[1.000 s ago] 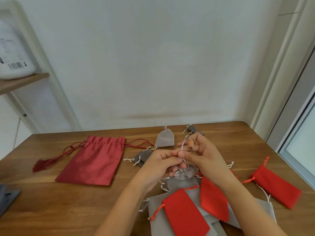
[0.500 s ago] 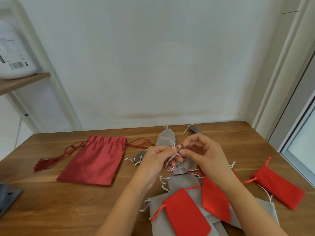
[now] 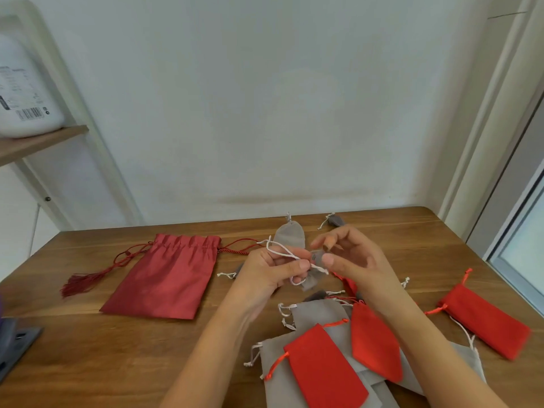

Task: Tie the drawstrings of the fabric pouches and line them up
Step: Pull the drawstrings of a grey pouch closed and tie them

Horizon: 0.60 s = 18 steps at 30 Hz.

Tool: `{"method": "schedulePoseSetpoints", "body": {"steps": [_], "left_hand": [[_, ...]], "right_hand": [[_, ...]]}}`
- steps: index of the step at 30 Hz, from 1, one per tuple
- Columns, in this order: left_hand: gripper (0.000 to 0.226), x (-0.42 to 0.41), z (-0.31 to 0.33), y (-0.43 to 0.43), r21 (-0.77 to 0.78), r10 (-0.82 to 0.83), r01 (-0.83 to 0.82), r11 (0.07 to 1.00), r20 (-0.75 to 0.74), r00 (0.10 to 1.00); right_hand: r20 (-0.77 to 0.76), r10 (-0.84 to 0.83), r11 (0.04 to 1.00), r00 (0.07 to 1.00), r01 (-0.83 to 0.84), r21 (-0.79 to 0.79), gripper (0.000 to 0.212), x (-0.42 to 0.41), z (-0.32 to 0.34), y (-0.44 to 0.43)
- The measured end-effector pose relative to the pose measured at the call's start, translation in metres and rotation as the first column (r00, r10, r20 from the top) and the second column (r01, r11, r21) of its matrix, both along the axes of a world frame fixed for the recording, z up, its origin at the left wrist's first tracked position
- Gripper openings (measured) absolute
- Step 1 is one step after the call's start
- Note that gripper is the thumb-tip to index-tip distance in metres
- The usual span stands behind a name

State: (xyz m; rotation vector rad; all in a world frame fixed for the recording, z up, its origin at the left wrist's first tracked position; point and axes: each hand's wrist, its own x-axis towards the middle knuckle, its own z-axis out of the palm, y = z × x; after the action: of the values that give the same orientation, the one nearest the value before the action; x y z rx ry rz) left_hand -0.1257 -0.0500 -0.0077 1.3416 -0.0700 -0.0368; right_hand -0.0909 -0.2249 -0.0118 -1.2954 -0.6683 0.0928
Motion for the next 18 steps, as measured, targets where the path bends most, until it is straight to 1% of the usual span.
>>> {"method": "schedulePoseSetpoints", "body": {"steps": [3,5,9,10,11,13,15,17,18], "left_hand": [[0.018,-0.001,0.0,0.001,0.156,-0.018,0.009,0.988,0.059,0.998],[0.02,-0.001,0.0,0.002,0.25,-0.02,-0.008,0.968,0.109,0.994],[0.025,0.002,-0.003,0.007,0.305,0.045,-0.092,0.948,0.157,0.987],[0.026,0.003,-0.004,0.006,0.342,0.067,-0.12,0.932,0.162,0.985],[0.028,0.003,-0.007,0.006,0.401,0.093,-0.156,0.903,0.172,0.981],[0.026,0.004,-0.011,0.003,0.538,0.133,-0.235,0.81,0.222,0.966],[0.022,0.005,-0.014,0.001,0.625,0.127,-0.281,0.729,0.28,0.952],[0.018,0.004,-0.015,0.0,0.656,0.126,-0.335,0.676,0.345,0.93],[0.018,0.004,-0.015,0.0,0.64,0.136,-0.363,0.677,0.376,0.917]], "right_hand": [[0.037,0.0,0.991,0.999,0.005,-0.137,0.026,0.002,-0.003,0.0],[0.028,-0.016,0.978,0.999,0.021,-0.21,0.025,0.003,-0.006,0.002],[-0.005,-0.054,0.972,0.999,0.051,-0.228,0.025,0.005,-0.011,0.005],[0.001,-0.071,0.968,0.997,0.069,-0.24,0.026,0.006,-0.011,0.004],[0.004,-0.078,0.964,0.997,0.076,-0.256,0.026,0.007,-0.013,0.005],[-0.003,-0.054,0.953,0.999,0.051,-0.3,0.027,0.006,-0.014,0.006],[-0.009,-0.038,0.941,0.999,0.033,-0.337,0.024,0.005,-0.018,0.009],[-0.007,-0.071,0.939,0.997,0.065,-0.338,0.022,0.006,-0.019,0.012],[-0.021,-0.087,0.946,0.996,0.076,-0.316,0.02,0.006,-0.02,0.012]]}}
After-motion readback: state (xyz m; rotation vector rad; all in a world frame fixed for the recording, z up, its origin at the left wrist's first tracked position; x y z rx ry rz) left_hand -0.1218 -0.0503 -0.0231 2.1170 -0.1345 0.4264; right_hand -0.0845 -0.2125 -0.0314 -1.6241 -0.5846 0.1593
